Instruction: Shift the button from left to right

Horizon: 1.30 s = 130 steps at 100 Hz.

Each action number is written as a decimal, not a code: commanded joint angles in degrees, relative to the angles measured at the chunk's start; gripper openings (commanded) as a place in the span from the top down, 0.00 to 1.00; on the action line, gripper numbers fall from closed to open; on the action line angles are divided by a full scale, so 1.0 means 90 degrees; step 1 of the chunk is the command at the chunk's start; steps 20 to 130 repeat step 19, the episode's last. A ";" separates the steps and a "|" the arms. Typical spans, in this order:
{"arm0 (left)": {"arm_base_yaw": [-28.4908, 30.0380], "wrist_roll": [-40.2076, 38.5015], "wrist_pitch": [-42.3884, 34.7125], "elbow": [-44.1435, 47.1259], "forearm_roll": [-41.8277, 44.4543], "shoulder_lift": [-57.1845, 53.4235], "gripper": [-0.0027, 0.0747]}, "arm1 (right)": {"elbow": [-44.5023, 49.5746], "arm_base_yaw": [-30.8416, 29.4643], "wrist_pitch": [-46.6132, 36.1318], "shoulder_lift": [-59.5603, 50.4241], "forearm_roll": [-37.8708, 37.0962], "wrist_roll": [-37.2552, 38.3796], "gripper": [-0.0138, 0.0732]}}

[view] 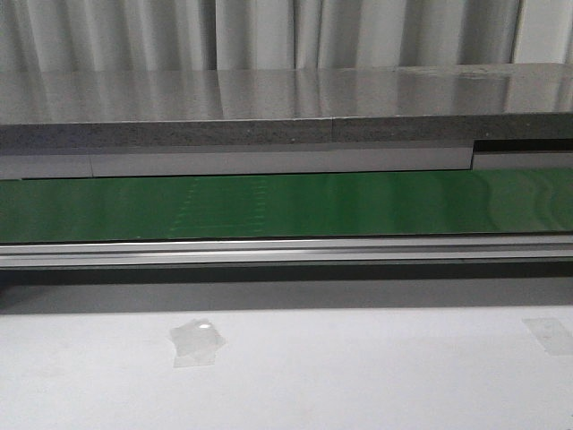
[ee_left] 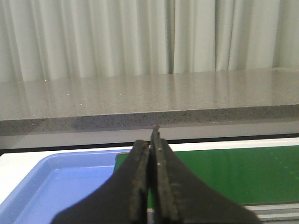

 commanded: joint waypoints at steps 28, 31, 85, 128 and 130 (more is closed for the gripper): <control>-0.0030 -0.0049 -0.0538 0.0285 -0.0005 -0.0223 0.99 | -0.0093 0.0000 -0.0527 0.0026 -0.0074 -0.0009 0.92; -0.0030 -0.0049 -0.0538 0.0285 -0.0005 -0.0223 0.99 | -0.0093 0.0000 -0.0527 0.0026 -0.0074 -0.0009 0.92; -0.0030 -0.0049 -0.0538 0.0285 -0.0005 -0.0223 0.99 | -0.0093 0.0000 -0.0527 0.0026 -0.0074 -0.0009 0.92; -0.0030 -0.0049 -0.0538 0.0285 -0.0005 -0.0223 0.99 | -0.0093 0.0000 -0.0527 0.0026 -0.0074 -0.0009 0.92; -0.0030 -0.0049 -0.0538 0.0285 -0.0005 -0.0223 0.99 | -0.0093 0.0000 -0.0527 0.0026 -0.0074 -0.0009 0.92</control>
